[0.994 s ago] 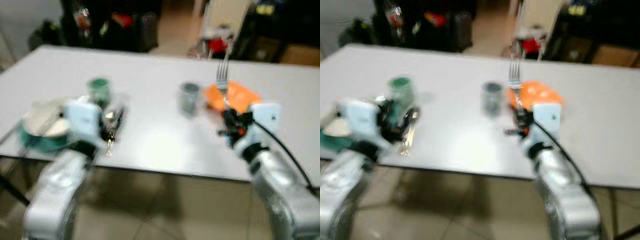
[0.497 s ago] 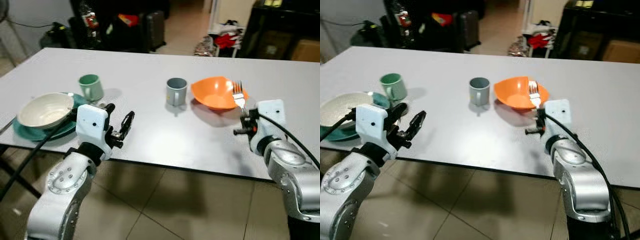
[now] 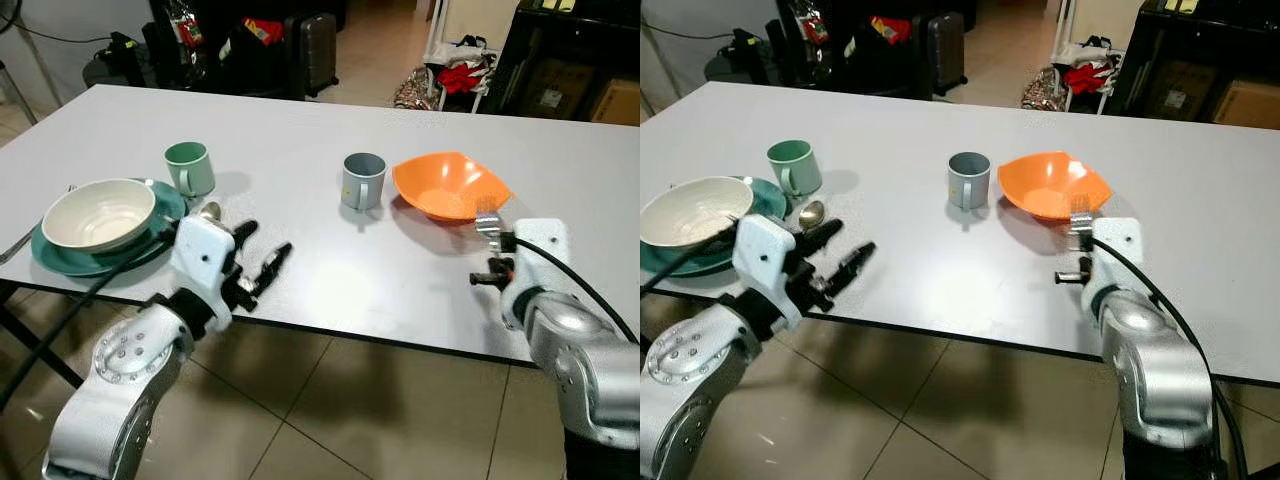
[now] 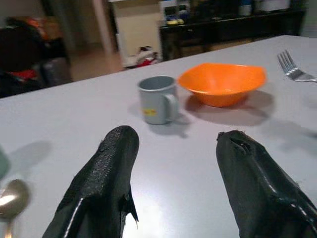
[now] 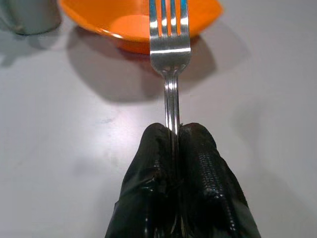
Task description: Setting the table
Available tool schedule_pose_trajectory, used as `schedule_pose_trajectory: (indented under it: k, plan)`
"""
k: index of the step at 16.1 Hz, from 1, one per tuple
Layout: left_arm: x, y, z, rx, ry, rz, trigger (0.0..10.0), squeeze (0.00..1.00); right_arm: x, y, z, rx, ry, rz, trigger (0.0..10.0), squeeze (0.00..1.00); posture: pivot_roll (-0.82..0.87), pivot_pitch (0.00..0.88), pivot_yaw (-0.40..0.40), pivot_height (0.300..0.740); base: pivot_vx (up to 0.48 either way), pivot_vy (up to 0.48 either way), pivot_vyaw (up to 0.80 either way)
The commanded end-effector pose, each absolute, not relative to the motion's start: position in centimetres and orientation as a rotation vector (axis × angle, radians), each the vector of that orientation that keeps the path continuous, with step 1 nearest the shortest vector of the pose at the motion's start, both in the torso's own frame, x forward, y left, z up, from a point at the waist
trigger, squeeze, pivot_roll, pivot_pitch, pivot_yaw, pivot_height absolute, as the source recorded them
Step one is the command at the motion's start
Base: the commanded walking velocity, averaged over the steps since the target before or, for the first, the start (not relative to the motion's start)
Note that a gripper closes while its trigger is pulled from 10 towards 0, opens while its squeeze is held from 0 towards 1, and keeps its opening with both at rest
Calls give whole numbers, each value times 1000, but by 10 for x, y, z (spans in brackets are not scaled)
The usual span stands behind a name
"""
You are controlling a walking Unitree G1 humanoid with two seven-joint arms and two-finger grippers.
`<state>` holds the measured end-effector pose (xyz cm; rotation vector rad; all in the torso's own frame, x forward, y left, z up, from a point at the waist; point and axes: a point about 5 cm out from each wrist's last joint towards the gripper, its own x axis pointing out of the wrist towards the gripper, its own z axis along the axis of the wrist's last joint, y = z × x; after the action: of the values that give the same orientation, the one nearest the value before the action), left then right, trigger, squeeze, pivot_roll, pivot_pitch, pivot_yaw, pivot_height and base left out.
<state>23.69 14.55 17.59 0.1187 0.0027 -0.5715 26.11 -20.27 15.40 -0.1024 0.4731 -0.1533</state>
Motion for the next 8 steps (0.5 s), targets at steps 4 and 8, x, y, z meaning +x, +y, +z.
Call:
schedule_pose_trajectory:
  k: [4,8]
  plan:
    - [229,134,172,91,23,-791,10000,0,244,-217,160,-123,475,-237,10000,0,-157,5,72,740,0,0,0]
    - [229,129,166,85,39,-877,10000,0,246,-227,154,-148,533,-134,10000,0,-180,16,95,740,0,0,0]
